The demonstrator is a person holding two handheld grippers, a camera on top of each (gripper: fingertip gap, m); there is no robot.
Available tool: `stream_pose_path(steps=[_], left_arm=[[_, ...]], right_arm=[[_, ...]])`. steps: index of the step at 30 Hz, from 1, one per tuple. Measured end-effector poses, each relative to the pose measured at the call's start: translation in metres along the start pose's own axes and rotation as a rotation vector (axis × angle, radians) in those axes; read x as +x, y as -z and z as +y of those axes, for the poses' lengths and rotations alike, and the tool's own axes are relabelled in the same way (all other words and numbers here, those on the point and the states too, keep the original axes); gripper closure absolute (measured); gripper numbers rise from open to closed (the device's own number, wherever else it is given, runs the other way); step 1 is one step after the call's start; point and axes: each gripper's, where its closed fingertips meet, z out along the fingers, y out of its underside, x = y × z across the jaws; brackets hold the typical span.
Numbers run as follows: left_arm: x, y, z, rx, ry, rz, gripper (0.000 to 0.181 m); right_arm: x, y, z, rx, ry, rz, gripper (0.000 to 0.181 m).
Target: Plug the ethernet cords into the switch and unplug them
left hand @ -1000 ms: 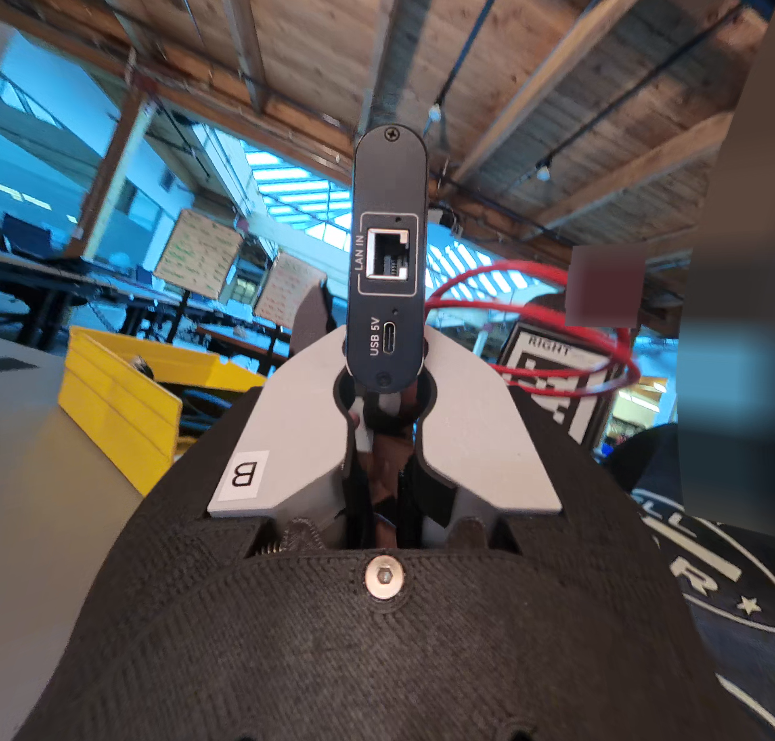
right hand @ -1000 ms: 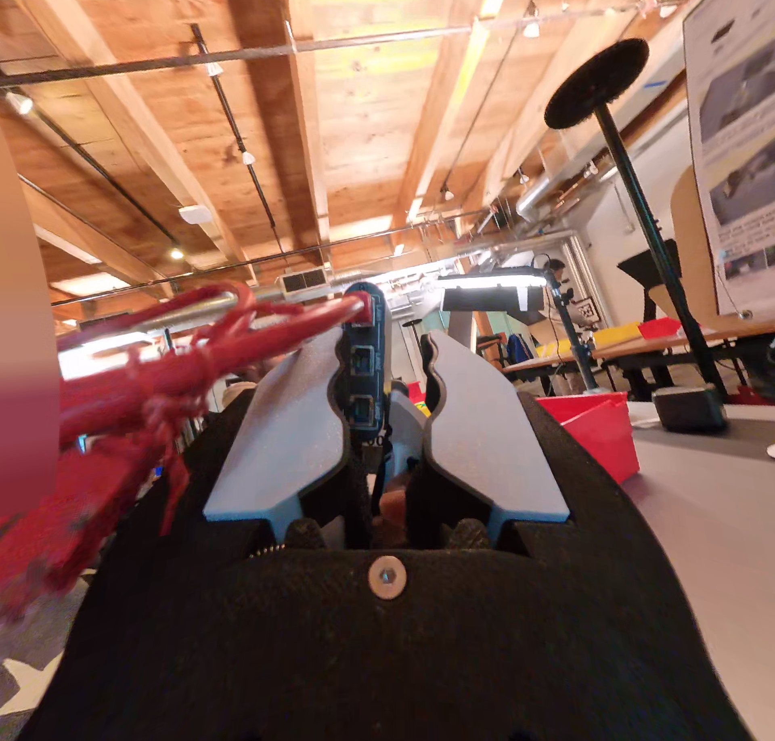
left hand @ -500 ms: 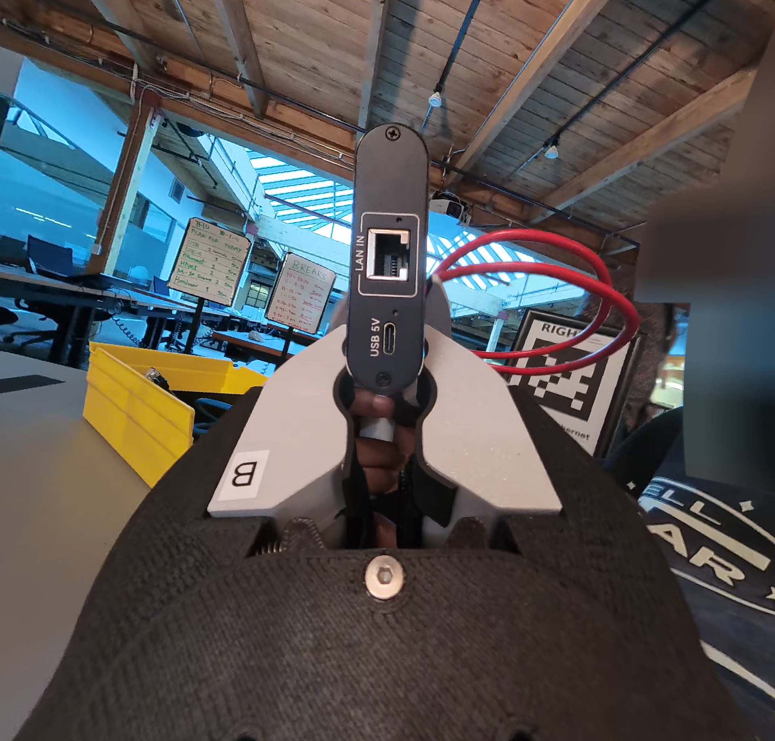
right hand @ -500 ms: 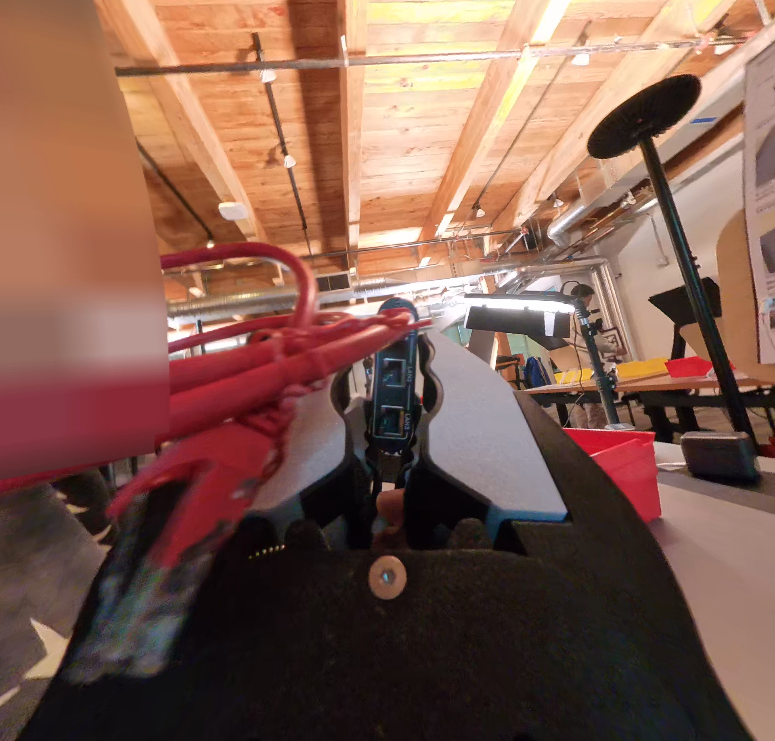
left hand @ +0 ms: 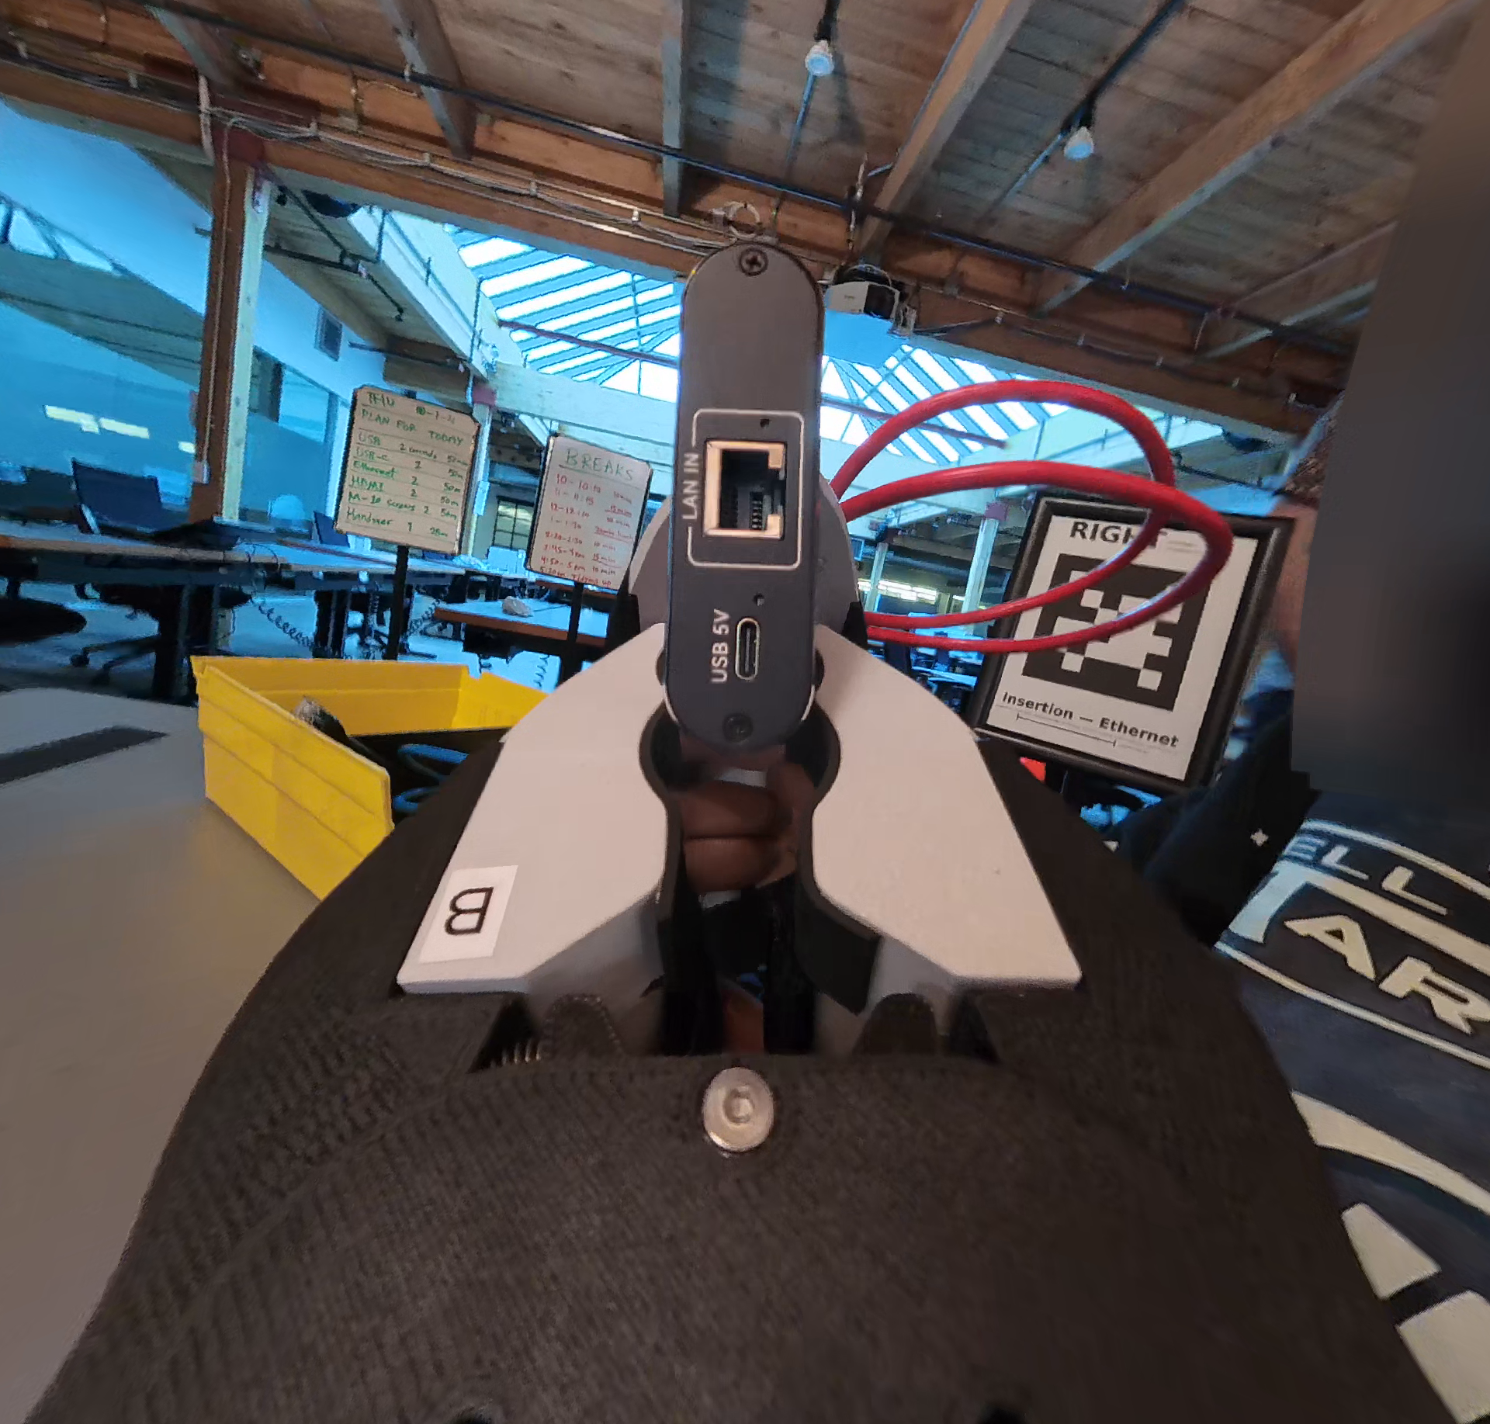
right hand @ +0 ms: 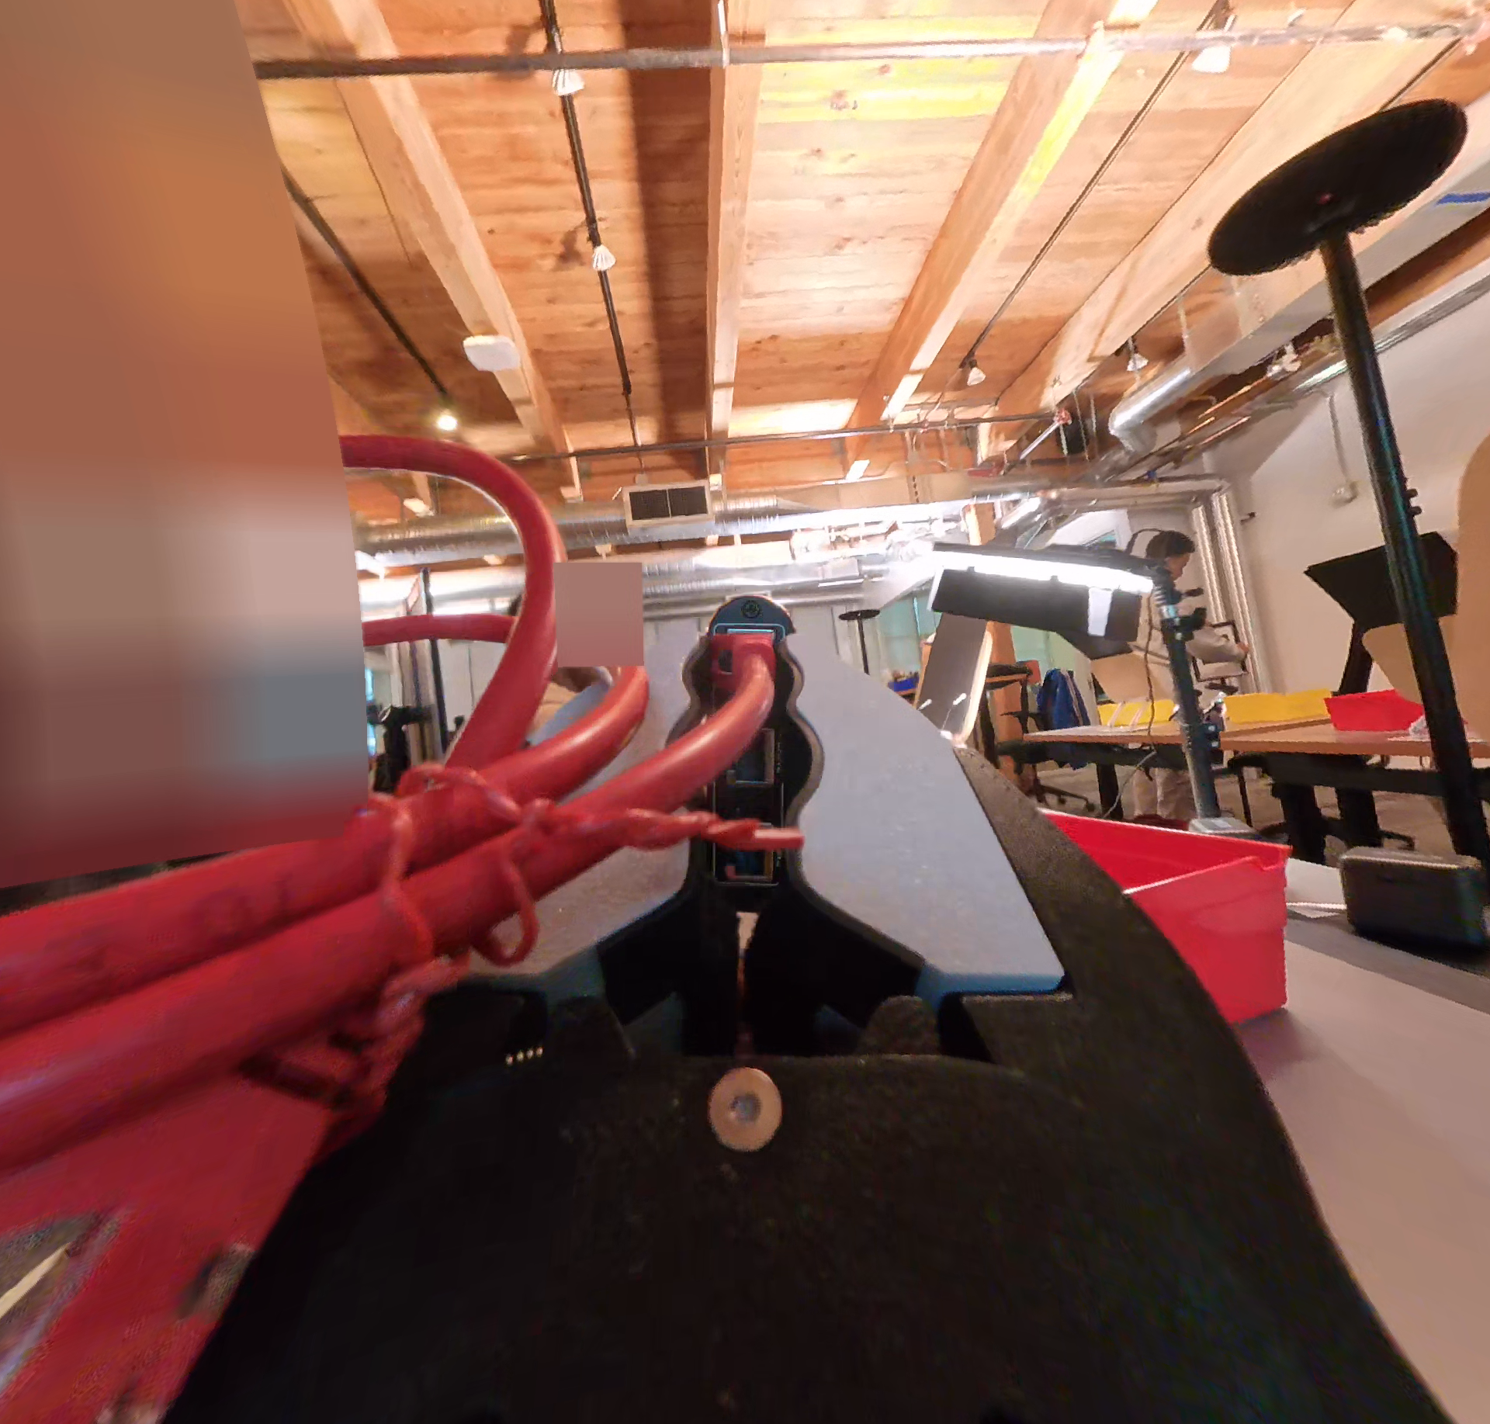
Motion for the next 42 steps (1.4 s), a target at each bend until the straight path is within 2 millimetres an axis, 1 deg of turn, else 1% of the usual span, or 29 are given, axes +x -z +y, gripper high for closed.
stream_pose_path(steps=[2,3,4,5,7,8,10,11,14,16,17,19,21,23,26,30,31,33,37,42], left_arm=[[0.002,0.004,-0.013,0.070,-0.047,-0.004,0.146],[0.002,0.007,-0.022,0.106,-0.063,-0.016,0.141],[0.000,0.010,-0.027,0.118,-0.075,-0.030,0.136],[-0.001,0.012,-0.029,0.108,-0.082,-0.036,0.131],[0.001,0.013,-0.029,0.082,-0.079,-0.015,0.130],[0.003,0.013,-0.028,0.071,-0.072,-0.001,0.131],[0.008,0.013,-0.027,0.058,-0.080,0.032,0.152],[0.009,0.013,-0.027,0.052,-0.097,0.029,0.156],[0.010,0.014,-0.027,0.045,-0.125,0.026,0.157],[0.014,0.013,-0.028,0.054,-0.147,0.043,0.157],[0.016,0.013,-0.027,0.049,-0.155,0.048,0.157],[0.018,0.013,-0.027,0.044,-0.176,0.051,0.157],[0.018,0.013,-0.028,0.052,-0.173,0.050,0.157],[0.017,0.014,-0.030,0.059,-0.170,0.050,0.157],[0.017,0.013,-0.027,0.043,-0.195,0.037,0.157],[0.017,0.012,-0.024,0.028,-0.203,0.033,0.157],[0.016,0.012,-0.025,0.025,-0.211,0.029,0.157],[0.017,0.012,-0.024,0.019,-0.228,0.029,0.157],[0.019,0.011,-0.022,-0.007,-0.290,0.021,0.157],[0.022,0.010,-0.018,-0.020,-0.291,0.037,0.156]], right_arm=[[-0.004,-0.001,0.003,-0.052,0.007,-0.024,0.167],[-0.005,-0.001,0.006,-0.083,0.013,-0.032,0.173],[-0.006,-0.001,0.009,-0.114,0.016,-0.040,0.170],[-0.008,-0.002,0.013,-0.142,0.017,-0.049,0.171],[-0.010,-0.004,0.019,-0.179,0.015,-0.063,0.170],[-0.010,-0.004,0.020,-0.185,0.014,-0.063,0.170],[-0.008,-0.004,0.022,-0.191,0.015,-0.049,0.171],[-0.007,-0.003,0.022,-0.195,0.015,-0.048,0.167],[-0.009,-0.004,0.023,-0.216,0.047,-0.058,0.169],[-0.014,-0.004,0.022,-0.238,0.117,-0.064,0.170],[-0.014,-0.003,0.021,-0.256,0.168,-0.057,0.160],[-0.015,-0.001,0.019,-0.298,0.255,-0.046,0.161],[-0.015,0.001,0.012,-0.301,0.300,-0.035,0.163],[-0.014,0.004,0.006,-0.296,0.307,-0.026,0.162],[-0.011,0.007,0.013,-0.359,0.320,-0.023,0.160],[-0.013,0.005,0.020,-0.390,0.321,-0.029,0.162],[-0.013,0.005,0.019,-0.388,0.328,-0.028,0.163],[-0.014,0.005,0.019,-0.395,0.327,-0.034,0.171],[-0.017,0.007,0.020,-0.409,0.355,-0.050,0.172],[-0.021,0.009,0.020,-0.450,0.398,-0.069,0.172]])
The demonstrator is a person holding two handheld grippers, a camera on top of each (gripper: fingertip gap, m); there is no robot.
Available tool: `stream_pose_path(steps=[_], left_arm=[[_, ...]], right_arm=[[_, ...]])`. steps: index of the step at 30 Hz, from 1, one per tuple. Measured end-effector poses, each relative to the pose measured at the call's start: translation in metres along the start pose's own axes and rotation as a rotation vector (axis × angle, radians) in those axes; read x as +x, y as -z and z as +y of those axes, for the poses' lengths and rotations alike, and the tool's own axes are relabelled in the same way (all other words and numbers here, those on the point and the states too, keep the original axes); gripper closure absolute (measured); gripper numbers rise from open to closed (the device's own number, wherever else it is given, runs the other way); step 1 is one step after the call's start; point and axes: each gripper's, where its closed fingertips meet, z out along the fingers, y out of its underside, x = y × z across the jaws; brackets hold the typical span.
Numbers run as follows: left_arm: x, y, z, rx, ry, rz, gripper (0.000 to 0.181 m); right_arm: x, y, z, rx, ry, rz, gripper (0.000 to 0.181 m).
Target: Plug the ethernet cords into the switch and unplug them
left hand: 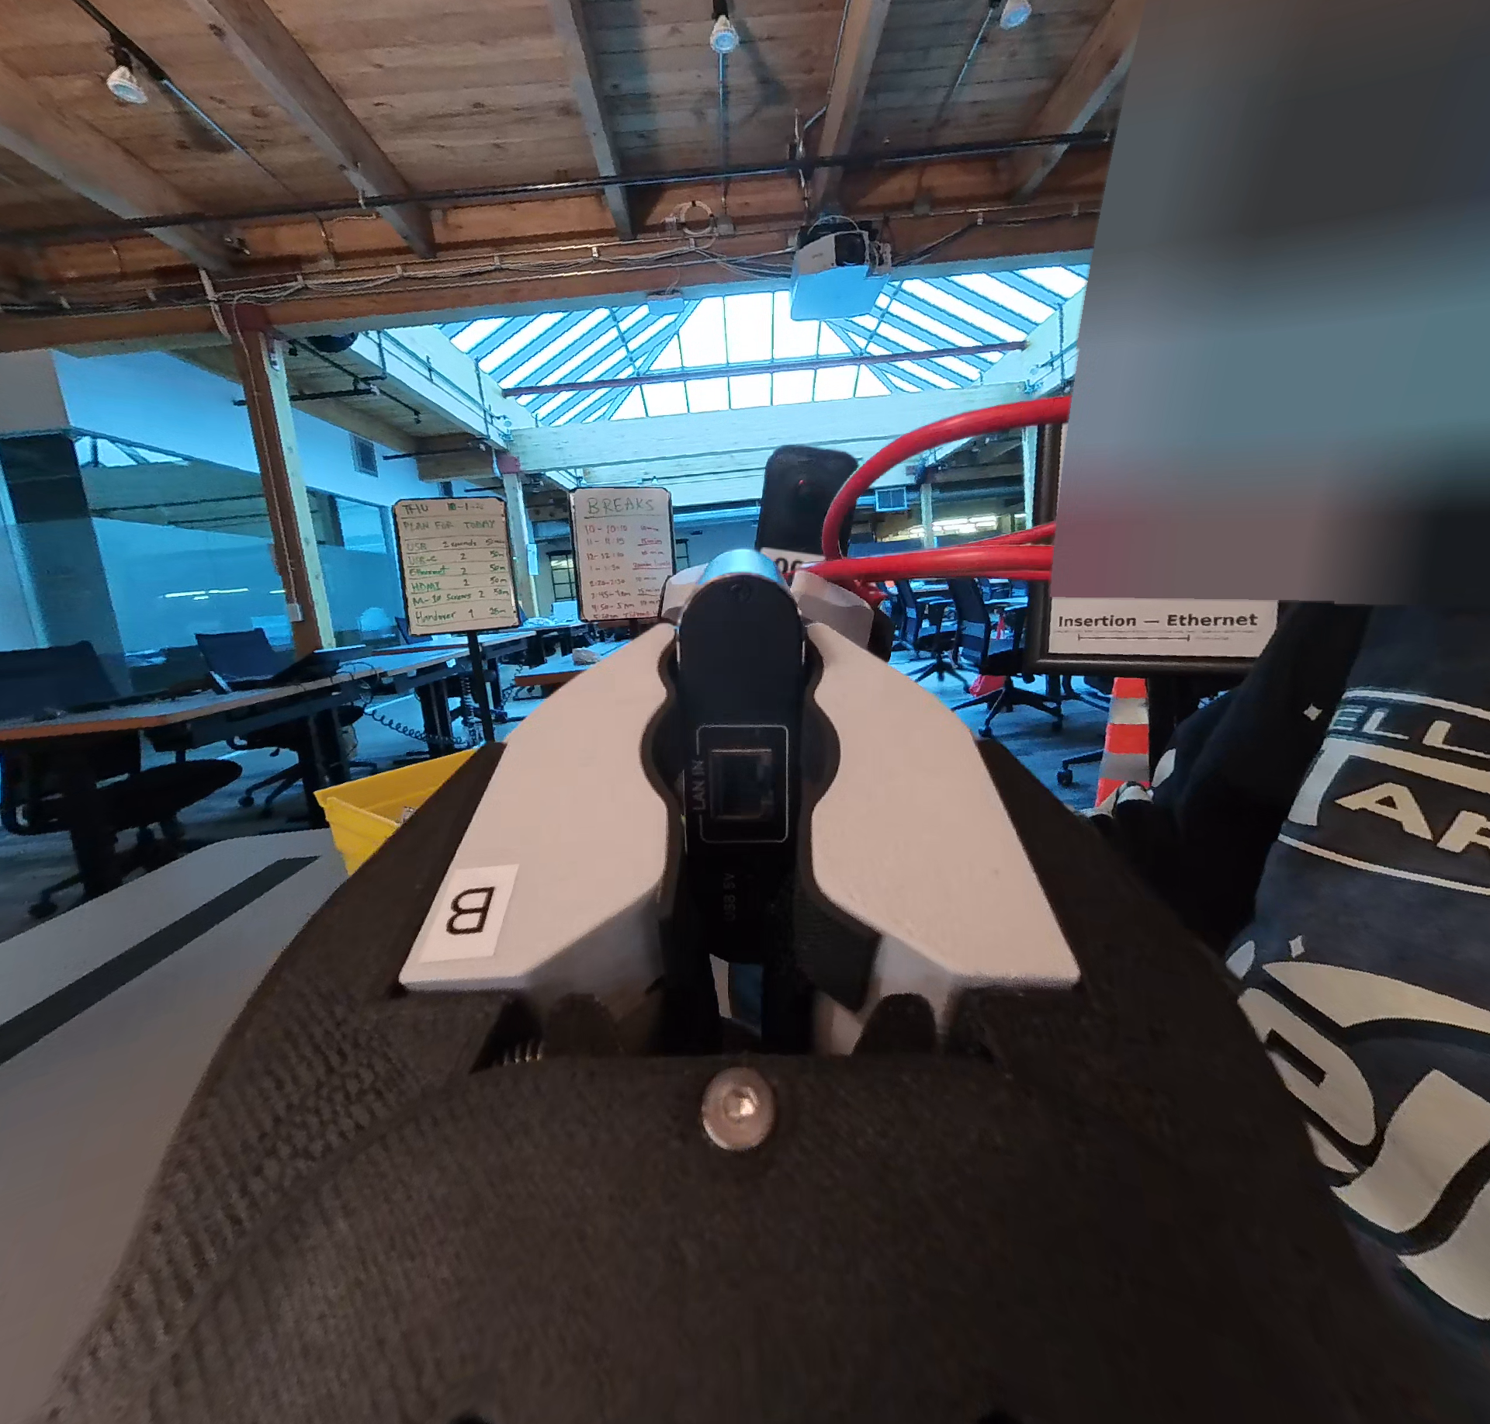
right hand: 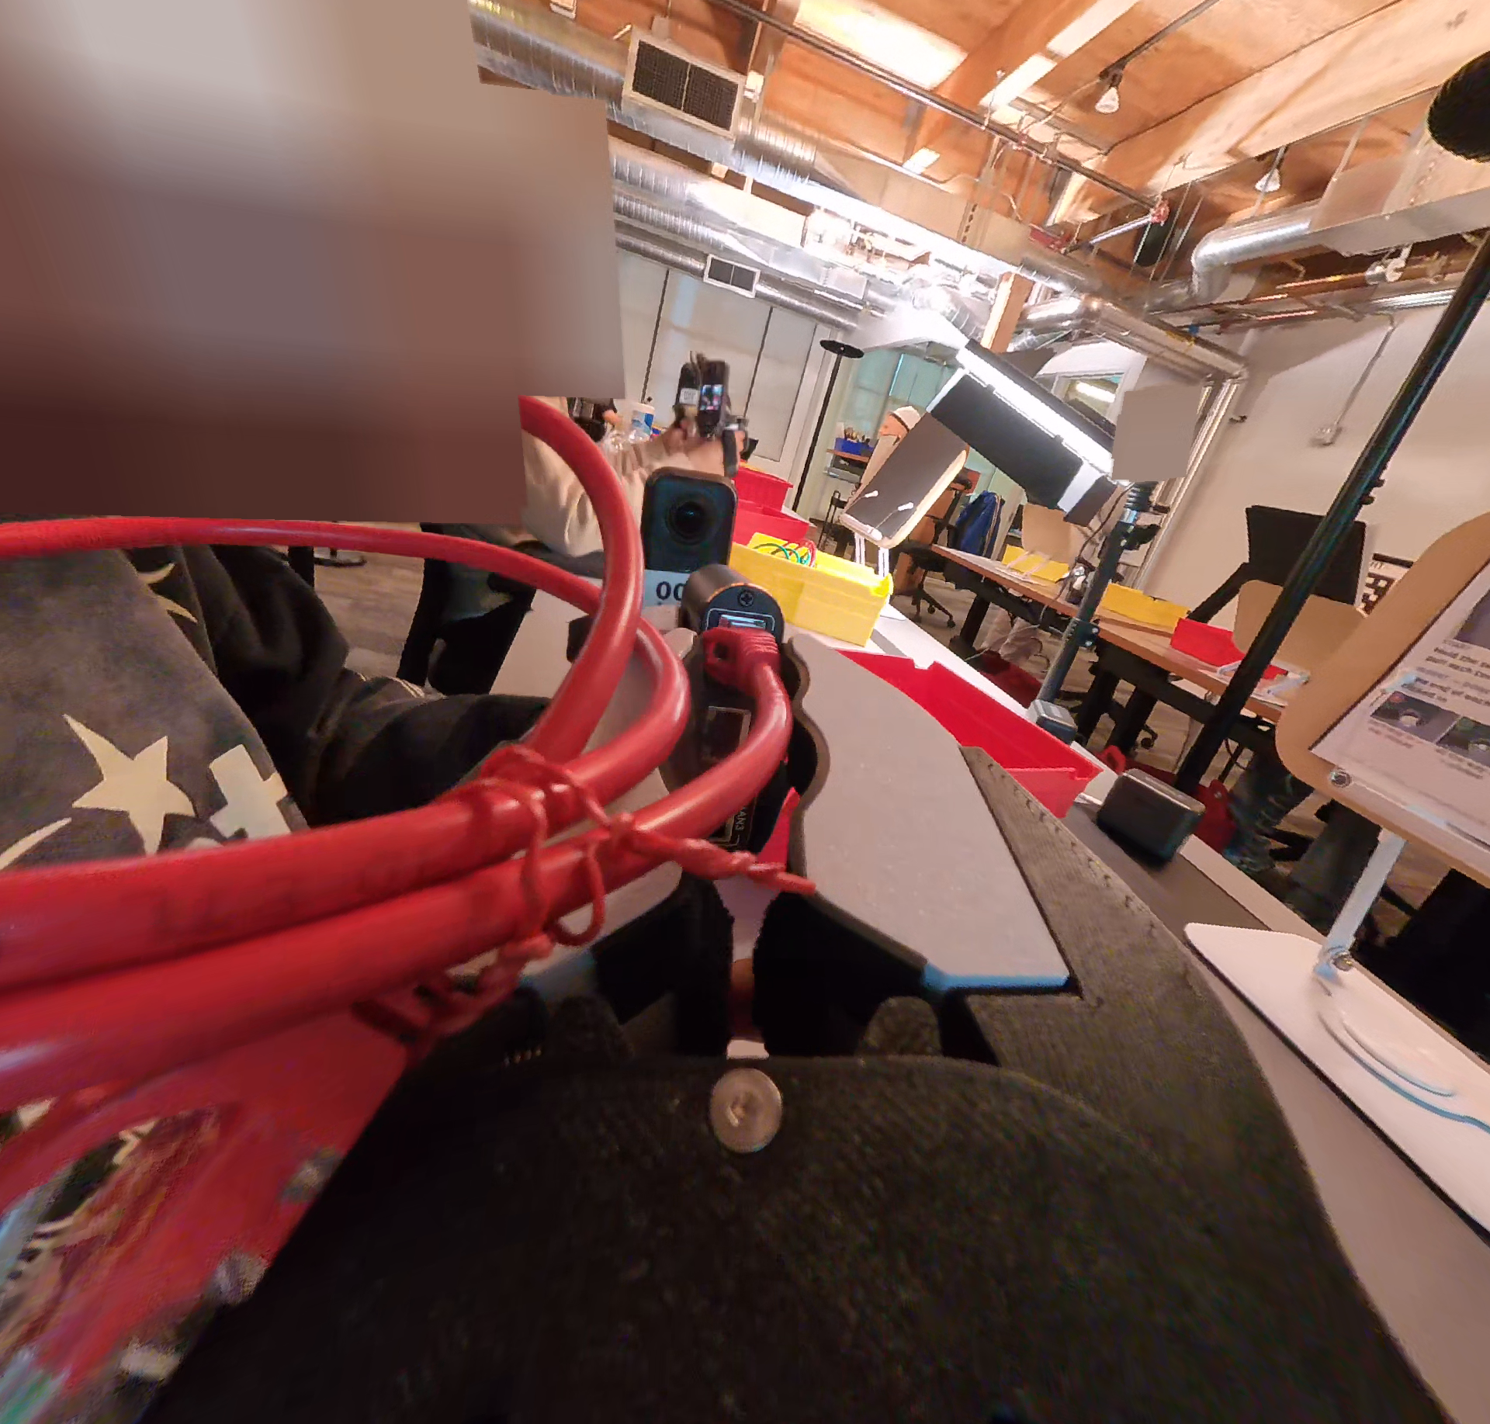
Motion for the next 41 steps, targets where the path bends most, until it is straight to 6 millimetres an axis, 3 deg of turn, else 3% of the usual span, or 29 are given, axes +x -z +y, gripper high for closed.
stream_pose_path(steps=[8,18,20,29,34,41], left_arm=[[0.007,-0.001,0.002,-0.016,-0.055,0.024,0.156],[0.014,-0.004,0.008,-0.078,-0.248,0.012,0.152],[0.009,-0.003,0.010,-0.099,-0.296,-0.031,0.146],[0.010,-0.002,0.004,-0.084,-0.415,-0.079,0.155],[0.007,-0.001,-0.004,-0.049,-0.388,-0.110,0.155],[-0.001,0.000,-0.007,-0.010,-0.189,-0.090,0.155]], right_arm=[[-0.007,0.002,-0.001,-0.041,0.095,-0.013,0.163],[-0.022,0.002,-0.002,-0.076,0.330,-0.033,0.169],[-0.022,0.000,0.000,-0.092,0.366,-0.017,0.168],[-0.010,-0.001,-0.004,-0.083,0.469,0.108,0.162],[-0.004,-0.006,-0.009,-0.027,0.456,0.205,0.161],[0.004,-0.009,-0.009,-0.011,0.349,0.237,0.170]])
